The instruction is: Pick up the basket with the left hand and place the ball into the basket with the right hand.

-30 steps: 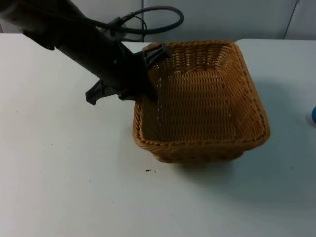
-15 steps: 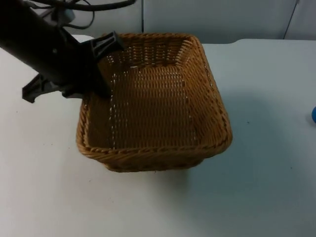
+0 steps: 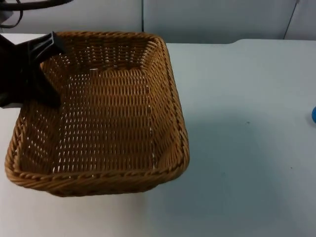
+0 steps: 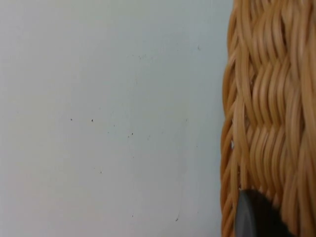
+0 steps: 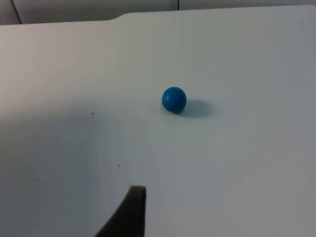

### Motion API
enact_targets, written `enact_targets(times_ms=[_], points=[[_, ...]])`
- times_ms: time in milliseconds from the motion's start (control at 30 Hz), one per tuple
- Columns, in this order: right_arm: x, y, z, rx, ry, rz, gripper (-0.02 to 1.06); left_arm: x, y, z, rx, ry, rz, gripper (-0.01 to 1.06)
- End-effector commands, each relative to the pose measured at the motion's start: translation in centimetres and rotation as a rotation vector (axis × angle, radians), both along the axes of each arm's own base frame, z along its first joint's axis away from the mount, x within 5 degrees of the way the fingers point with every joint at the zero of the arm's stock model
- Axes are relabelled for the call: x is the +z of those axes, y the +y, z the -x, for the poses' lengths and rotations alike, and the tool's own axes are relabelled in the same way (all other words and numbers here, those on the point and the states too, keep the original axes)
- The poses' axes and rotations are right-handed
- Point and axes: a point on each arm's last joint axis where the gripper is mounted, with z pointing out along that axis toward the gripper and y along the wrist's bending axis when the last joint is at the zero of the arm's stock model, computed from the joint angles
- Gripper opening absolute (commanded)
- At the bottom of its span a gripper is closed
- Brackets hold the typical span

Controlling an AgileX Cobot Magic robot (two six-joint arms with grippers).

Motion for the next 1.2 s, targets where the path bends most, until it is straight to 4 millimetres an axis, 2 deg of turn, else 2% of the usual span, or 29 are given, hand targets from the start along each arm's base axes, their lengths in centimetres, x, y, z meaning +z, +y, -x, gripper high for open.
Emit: enact_targets(times_ms=[0, 167, 300, 333, 467, 500, 567, 600, 633, 667, 733, 767, 800, 833, 900, 967, 1000, 1133, 1167], points=[[-0.1, 0.0, -0.1, -0.007, -0.008, -0.004, 1.04, 0.4, 0.0, 0.2, -0.001, -0.009, 0.015, 0.00], [0.5, 0.0, 0.3, -0.009, -0.022, -0.002, 1.03, 0.4, -0.1, 0.3, -0.017, -0.001, 0.019, 0.00], [3.1, -0.2, 0.2, -0.026, -0.017, 0.015, 1.03, 0.4, -0.1, 0.3, -0.019, 0.002, 0.021, 0.00], [3.1, -0.2, 0.2, -0.026, -0.017, 0.015, 1.03, 0.4, -0.1, 0.3, -0.019, 0.002, 0.021, 0.00], [5.7, -0.5, -2.4, -0.037, 0.065, 0.032, 1.02, 0.4, -0.1, 0.3, -0.024, 0.001, 0.021, 0.00], [5.7, -0.5, -2.4, -0.037, 0.065, 0.032, 1.02, 0.4, -0.1, 0.3, -0.024, 0.001, 0.021, 0.00], [6.6, -0.5, -4.6, -0.034, 0.113, 0.033, 0.97, 0.4, -0.2, 0.4, -0.033, 0.003, 0.022, 0.00], [6.9, -0.5, -5.5, -0.032, 0.119, 0.034, 0.91, 0.4, -0.2, 0.4, -0.034, 0.004, 0.022, 0.00], [7.2, -0.5, -7.2, -0.027, 0.139, 0.034, 0.79, 0.4, -0.2, 0.4, -0.037, 0.007, 0.025, 0.00], [7.2, -0.5, -7.2, -0.027, 0.139, 0.034, 0.79, 0.4, -0.2, 0.4, -0.037, 0.007, 0.025, 0.00], [7.4, -0.5, -9.2, -0.017, 0.149, 0.031, 0.66, 0.4, -0.3, 0.5, -0.045, 0.010, 0.026, 0.00], [7.4, -0.5, -10.2, -0.015, 0.155, 0.029, 0.63, 0.4, -0.3, 0.5, -0.054, 0.009, 0.026, 0.00], [7.3, -0.5, -11.2, -0.012, 0.153, 0.031, 0.63, 0.4, -0.3, 0.5, -0.060, 0.006, 0.023, 0.00], [7.3, -0.5, -11.2, -0.012, 0.153, 0.031, 0.63, 0.4, -0.3, 0.5, -0.060, 0.006, 0.023, 0.00], [6.9, -0.6, -13.0, -0.007, 0.171, 0.031, 0.66, 0.4, -0.3, 0.5, -0.061, 0.008, 0.024, 0.00], [5.4, -0.6, -15.7, -0.003, 0.266, 0.029, 0.66, 0.4, -0.3, 0.5, -0.063, 0.006, 0.023, 0.00], [5.4, -0.6, -15.7, -0.003, 0.266, 0.029, 0.66, 0.4, -0.3, 0.5, -0.063, 0.006, 0.023, 0.00], [2.8, -0.7, -20.0, 0.004, 0.399, 0.026, 0.66, 0.4, -0.3, 0.5, -0.067, 0.004, 0.022, 0.00], [2.8, -0.7, -20.0, 0.004, 0.399, 0.026, 0.66, 0.4, -0.3, 0.5, -0.067, 0.004, 0.022, 0.00]])
